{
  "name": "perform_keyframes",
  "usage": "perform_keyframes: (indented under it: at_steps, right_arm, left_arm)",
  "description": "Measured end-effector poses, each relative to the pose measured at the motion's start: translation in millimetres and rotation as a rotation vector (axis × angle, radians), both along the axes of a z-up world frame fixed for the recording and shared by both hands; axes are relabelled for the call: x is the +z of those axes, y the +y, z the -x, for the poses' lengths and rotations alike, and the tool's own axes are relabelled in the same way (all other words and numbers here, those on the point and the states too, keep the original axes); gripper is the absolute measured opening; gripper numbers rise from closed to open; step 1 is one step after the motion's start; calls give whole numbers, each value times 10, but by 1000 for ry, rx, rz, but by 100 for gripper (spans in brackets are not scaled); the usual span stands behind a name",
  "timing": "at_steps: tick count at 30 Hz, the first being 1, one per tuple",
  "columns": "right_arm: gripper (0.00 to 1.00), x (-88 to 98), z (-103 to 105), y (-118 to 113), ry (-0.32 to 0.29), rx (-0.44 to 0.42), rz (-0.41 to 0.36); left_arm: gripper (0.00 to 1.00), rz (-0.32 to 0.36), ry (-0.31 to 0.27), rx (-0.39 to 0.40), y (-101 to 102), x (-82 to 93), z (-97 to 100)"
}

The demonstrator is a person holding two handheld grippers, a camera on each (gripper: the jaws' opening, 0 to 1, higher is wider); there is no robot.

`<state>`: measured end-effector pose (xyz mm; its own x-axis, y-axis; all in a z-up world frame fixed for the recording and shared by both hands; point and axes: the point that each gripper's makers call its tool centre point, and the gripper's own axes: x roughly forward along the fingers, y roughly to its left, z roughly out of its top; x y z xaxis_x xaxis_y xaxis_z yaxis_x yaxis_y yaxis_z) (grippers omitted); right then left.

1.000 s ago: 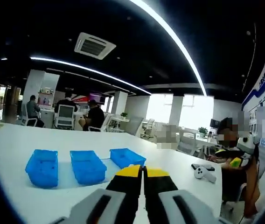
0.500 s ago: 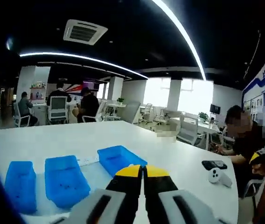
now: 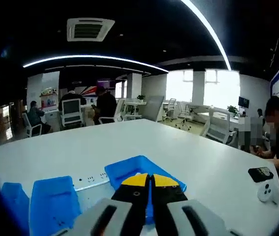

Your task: Pick up the resistors one by one and place each resistor into its matching bin, sorting the parts by color and model until every resistor is separated into the correct bin for its type

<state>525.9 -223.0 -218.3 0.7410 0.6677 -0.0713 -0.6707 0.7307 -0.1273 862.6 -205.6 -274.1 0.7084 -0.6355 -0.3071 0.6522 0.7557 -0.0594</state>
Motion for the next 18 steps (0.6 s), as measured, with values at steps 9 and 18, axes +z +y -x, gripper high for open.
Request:
perform_keyframes:
  at_steps: [9,18]
  right_arm:
    - [42,-19,-7,-5,5,1,3]
    - [42,8,11,-6,-2,2,2]
  left_arm:
    - [44,-76,16,18,-12,-215,-57]
    - [41,-56,-10,9,259,-1,74]
